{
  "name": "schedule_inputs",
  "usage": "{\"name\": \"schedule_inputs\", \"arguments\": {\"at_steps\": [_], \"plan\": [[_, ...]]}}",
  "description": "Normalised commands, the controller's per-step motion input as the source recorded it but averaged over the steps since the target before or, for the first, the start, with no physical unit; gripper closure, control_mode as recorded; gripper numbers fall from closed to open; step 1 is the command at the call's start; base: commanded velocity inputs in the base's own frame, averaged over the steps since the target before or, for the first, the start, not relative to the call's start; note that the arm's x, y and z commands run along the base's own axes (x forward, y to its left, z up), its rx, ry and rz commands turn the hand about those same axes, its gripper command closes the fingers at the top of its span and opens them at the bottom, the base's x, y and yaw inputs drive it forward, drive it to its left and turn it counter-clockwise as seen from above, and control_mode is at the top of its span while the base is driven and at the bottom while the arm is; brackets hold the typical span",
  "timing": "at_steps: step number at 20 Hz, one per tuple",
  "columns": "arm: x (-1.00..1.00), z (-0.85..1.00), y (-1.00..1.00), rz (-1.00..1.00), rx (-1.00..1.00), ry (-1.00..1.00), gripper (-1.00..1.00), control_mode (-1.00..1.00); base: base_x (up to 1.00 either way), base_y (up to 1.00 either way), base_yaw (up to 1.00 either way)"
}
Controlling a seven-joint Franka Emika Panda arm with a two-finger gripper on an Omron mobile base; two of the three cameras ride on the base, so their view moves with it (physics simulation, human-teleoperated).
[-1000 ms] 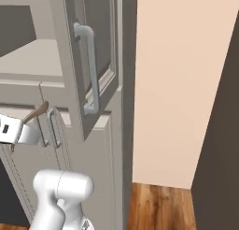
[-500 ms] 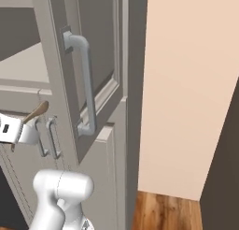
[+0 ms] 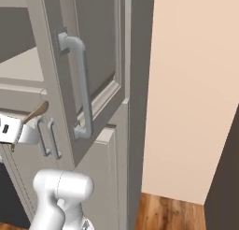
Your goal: Organize the utensils by type. Pick up the wooden spoons from the counter and place them in the open cabinet. Then pick up the metallic utensils from the counter and place them in the open drawer.
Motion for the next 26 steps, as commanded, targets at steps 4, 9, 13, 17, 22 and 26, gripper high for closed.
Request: {"name": "schedule_inputs", "arguments": {"at_steps": [4, 9, 13, 17, 22, 26], "plan": [[0.0, 0.0, 0.0, 0.0, 0.0, 0.0, 1.0, 1.0, 0.66, 0.01, 0.22], [0.12, 0.04, 0.0, 0.02, 0.0, 0.0, 1.0, -1.0, 0.59, 0.0, 0.17], [0.24, 0.56, 0.09, 0.01, -0.03, -0.03, 1.0, -1.0, 0.0, 0.0, 0.0], [-0.15, 0.89, 0.37, 0.0, -0.16, -0.02, 1.0, -1.0, 0.0, 0.0, 0.0], [-0.01, 0.84, 0.35, -0.01, -0.13, 0.0, 1.0, -1.0, 0.0, 0.0, 0.0], [0.36, 0.49, -0.21, 0.0, 0.02, -0.03, 1.0, -1.0, 0.0, 0.0, 0.0]]}}
